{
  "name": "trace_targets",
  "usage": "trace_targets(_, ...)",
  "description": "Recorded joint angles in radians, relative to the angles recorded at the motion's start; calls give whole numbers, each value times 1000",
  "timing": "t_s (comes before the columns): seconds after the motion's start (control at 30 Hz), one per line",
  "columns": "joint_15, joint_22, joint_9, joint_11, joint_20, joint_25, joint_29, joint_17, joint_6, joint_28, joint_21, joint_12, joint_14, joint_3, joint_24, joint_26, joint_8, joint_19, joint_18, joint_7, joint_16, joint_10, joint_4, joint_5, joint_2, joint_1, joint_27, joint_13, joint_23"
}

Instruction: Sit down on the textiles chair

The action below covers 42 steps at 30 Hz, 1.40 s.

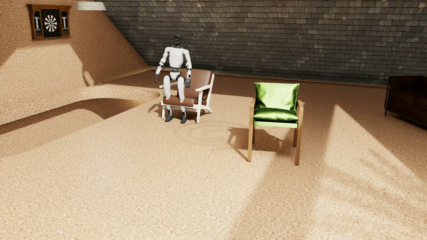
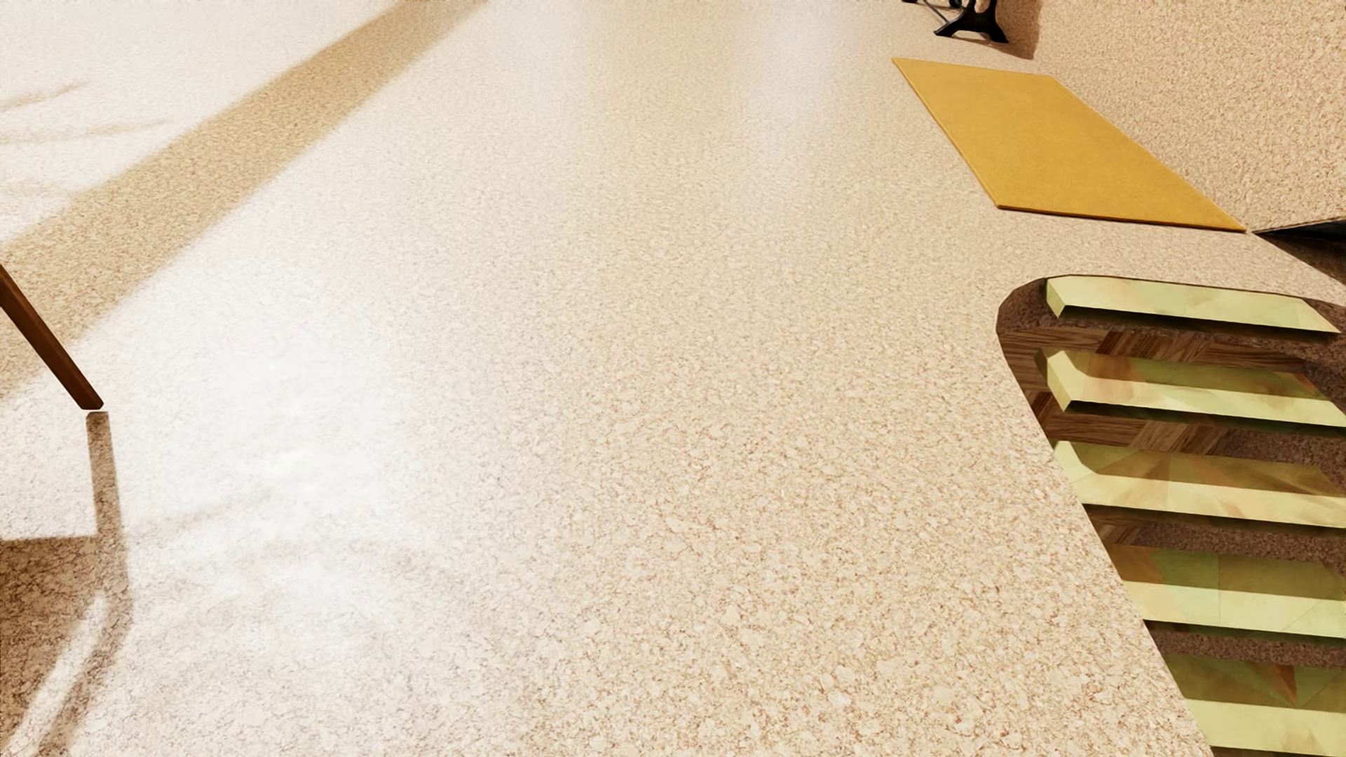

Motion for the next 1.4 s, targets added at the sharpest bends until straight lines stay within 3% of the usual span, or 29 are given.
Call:
trace_targets(0.13, 4, -33, 7, 3, -25, -9, 38, 44, -1, -18, 10, 3, 2, -1, 16, -6, 1, 3, 2, -4, -66, 0, -3, -4, -7, -4, -7, 22, -51)
trace_targets(0.23, 5, -60, 32, 23, -61, 12, 58, 75, 0, -49, 30, -15, 11, -2, 5, 7, 5, -1, 8, -6, -108, 1, -6, -5, -20, -7, 20, 9, -72)
trace_targets(0.33, 4, -101, 80, 72, -93, 32, 103, 78, 1, -90, 66, -55, 15, -3, -4, 12, 9, -4, 18, -7, -102, 25, -13, -8, -49, -20, 43, -26, -120)
trace_targets(0.47, -16, -176, 163, 216, -190, -6, 119, 64, 3, -177, 157, -154, 1, -11, 39, -2, 18, -9, 27, -30, -61, 145, -13, -16, -159, -116, 58, -116, -203)
trace_targets(0.6, -45, -274, 297, 422, -300, -16, 114, 17, 4, -207, 253, -291, -13, -13, 69, -26, 30, 21, 3, -53, -24, 305, -1, -51, -361, -285, 40, -256, -295)
trace_targets(0.67, -47, -319, 380, 488, -397, -11, 56, -5, 6, -172, 301, -372, -42, -12, 91, -34, 34, 37, -4, -60, -8, 381, 11, -62, -445, -370, 35, -325, -335)
trace_targets(0.7, -60, -321, 433, 532, -388, -21, 62, -13, 16, -220, 325, -436, -100, -12, 87, -115, 48, 39, -3, -87, 7, 430, 22, -56, -497, -416, -45, -361, -339)
trace_targets(0.8, -77, -344, 549, 665, -524, -42, 50, -61, 23, -187, 412, -574, -148, -14, 131, -142, 58, 79, -35, -93, 18, 562, 61, -82, -653, -554, -78, -472, -407)
trace_targets(0.9, -122, -365, 664, 853, -643, -72, 74, -152, 39, -122, 498, -715, -119, -23, 167, -161, 75, 115, -113, -109, 33, 742, 108, -111, -834, -734, -125, -593, -554)
trace_targets(1.0, -173, -489, 757, 1061, -760, -61, -9, -281, 43, -19, 543, -859, -177, -28, 182, -213, 103, 163, -157, -147, 111, 938, 140, -145, -1025, -906, -206, -684, -765)
trace_targets(1.07, -205, -613, 812, 1193, -822, -19, -99, -364, 42, 114, 577, -957, -218, -32, 157, -230, 128, 185, -169, -177, 195, 1076, 152, -155, -1157, -1030, -237, -756, -893)
trace_targets(1.23, -278, -991, 901, 1530, -983, 130, -323, -599, 47, 404, 604, -1171, -319, -31, 34, -250, 183, 248, -187, -257, 453, 1427, 169, -187, -1443, -1309, -292, -854, -1222)
trace_targets(1.3, -301, -1101, 929, 1653, -1008, 167, -382, -674, 51, 484, 589, -1223, -353, -30, 5, -262, 207, 266, -195, -285, 534, 1553, 171, -200, -1532, -1396, -315, -872, -1328)
trace_targets(1.4, -318, -1201, 953, 1799, -1011, 199, -432, -737, 53, 542, 556, -1255, -388, -30, -18, -270, 231, 267, -201, -317, 617, 1703, 175, -200, -1620, -1482, -335, -868, -1438)
